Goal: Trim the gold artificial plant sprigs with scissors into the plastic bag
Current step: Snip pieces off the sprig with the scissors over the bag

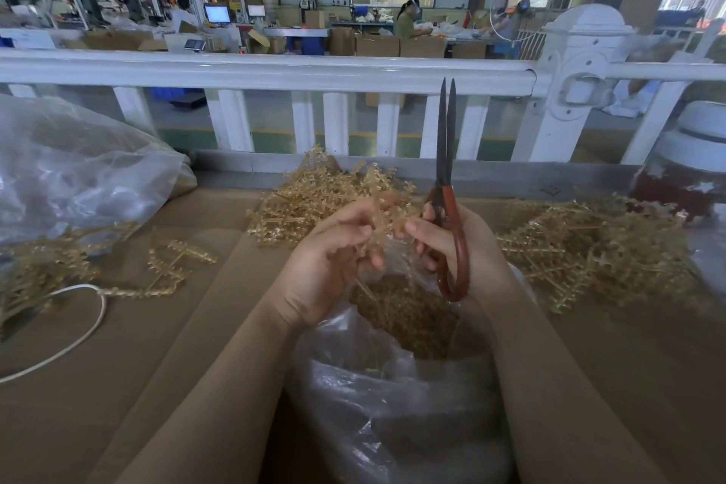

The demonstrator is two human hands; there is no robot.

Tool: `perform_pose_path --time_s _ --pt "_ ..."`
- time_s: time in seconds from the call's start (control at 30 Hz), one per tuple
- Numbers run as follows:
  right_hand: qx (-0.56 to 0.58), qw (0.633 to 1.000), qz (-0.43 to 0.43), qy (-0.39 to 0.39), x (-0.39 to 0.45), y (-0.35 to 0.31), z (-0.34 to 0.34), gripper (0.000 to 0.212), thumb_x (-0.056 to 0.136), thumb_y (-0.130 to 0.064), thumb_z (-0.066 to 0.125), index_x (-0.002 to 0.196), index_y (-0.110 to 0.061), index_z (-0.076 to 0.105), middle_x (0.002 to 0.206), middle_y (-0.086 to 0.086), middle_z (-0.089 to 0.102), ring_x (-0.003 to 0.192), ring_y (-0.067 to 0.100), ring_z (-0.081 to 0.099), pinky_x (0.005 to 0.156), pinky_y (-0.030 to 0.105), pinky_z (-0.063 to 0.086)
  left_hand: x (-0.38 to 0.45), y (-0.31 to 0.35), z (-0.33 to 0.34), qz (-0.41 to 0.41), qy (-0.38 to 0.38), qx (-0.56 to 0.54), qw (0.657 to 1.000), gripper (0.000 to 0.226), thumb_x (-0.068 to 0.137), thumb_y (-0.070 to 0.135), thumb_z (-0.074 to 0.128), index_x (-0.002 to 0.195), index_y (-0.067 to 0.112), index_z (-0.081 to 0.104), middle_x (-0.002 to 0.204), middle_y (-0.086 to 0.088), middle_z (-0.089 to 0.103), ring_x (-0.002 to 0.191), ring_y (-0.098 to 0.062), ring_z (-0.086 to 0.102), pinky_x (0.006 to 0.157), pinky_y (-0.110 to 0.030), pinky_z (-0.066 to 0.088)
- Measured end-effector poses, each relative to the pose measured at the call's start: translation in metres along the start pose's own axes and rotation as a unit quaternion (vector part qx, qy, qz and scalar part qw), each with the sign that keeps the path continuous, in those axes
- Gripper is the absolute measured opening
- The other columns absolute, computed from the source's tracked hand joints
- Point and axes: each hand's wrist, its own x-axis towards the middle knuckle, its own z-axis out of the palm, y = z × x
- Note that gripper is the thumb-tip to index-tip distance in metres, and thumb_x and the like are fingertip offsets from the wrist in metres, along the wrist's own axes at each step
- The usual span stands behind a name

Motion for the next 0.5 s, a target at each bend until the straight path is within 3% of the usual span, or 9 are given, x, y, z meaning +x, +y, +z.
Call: perform_pose_path --time_s 0.07,0.17,0.23,0.3,0.37,0.5 --pt "0.004 1.0 0.009 -0.011 0.001 0.001 0.0 0.021 0.088 -0.008 0.076 0.087 -0.013 0.055 0.064 0.002 0.06 0.056 0.018 0.049 0.051 0.024 0.043 0.001 -0.002 0.002 0.008 0.019 -0.007 1.0 0.037 0.083 0.016 0.066 0.121 0.014 0.066 0.091 0.002 0.065 0.065 -0.008 0.053 0.066 -0.023 0.048" --pt "-0.004 1.0 0.02 -0.017 0.001 0.001 -0.001 0.024 0.085 -0.01 0.079 0.087 -0.014 0.055 0.064 0.004 0.057 0.053 0.019 0.045 0.051 0.026 0.04 0.0 -0.005 0.006 0.029 0.048 0.017 0.998 0.007 0.084 0.017 0.067 0.091 0.016 0.07 0.076 -0.001 0.058 0.061 -0.012 0.049 0.062 -0.024 0.049" --pt "0.009 1.0 0.017 -0.008 0.001 0.002 -0.001 0.025 0.085 -0.008 0.078 0.088 -0.014 0.054 0.064 0.004 0.056 0.053 0.018 0.045 0.05 0.026 0.04 0.0 -0.005 0.008 0.047 0.071 0.039 0.996 0.005 0.086 0.014 0.067 0.081 0.013 0.069 0.079 -0.009 0.06 0.067 -0.018 0.052 0.067 -0.03 0.049" --pt "0.008 1.0 0.0 0.011 0.002 0.002 -0.002 0.024 0.087 -0.002 0.075 0.087 -0.014 0.054 0.067 0.001 0.061 0.052 0.015 0.047 0.05 0.023 0.042 0.0 -0.004 0.009 0.088 0.107 0.103 0.985 0.01 0.085 0.012 0.069 0.079 0.005 0.064 0.076 -0.005 0.06 0.066 -0.01 0.056 0.067 -0.023 0.049" --pt "-0.001 0.999 -0.022 0.033 0.003 0.002 -0.002 0.024 0.087 0.001 0.074 0.085 -0.014 0.055 0.074 0.001 0.066 0.052 0.011 0.05 0.051 0.022 0.043 0.001 -0.004 0.013 0.135 0.155 0.213 0.955 0.015 0.084 0.008 0.07 0.078 -0.001 0.059 0.079 -0.005 0.055 0.067 -0.006 0.052 0.068 -0.018 0.043" --pt "0.028 0.999 -0.033 0.013 0.0 -0.002 -0.004 0.026 0.079 -0.014 0.081 0.085 -0.016 0.056 0.077 0.012 0.06 0.057 0.016 0.046 0.051 0.024 0.041 0.001 -0.005 0.017 0.184 0.241 0.364 0.88 0.014 0.086 0.0 0.07 0.076 -0.002 0.06 0.094 0.004 0.054 0.093 -0.012 0.055 0.085 -0.025 0.043"
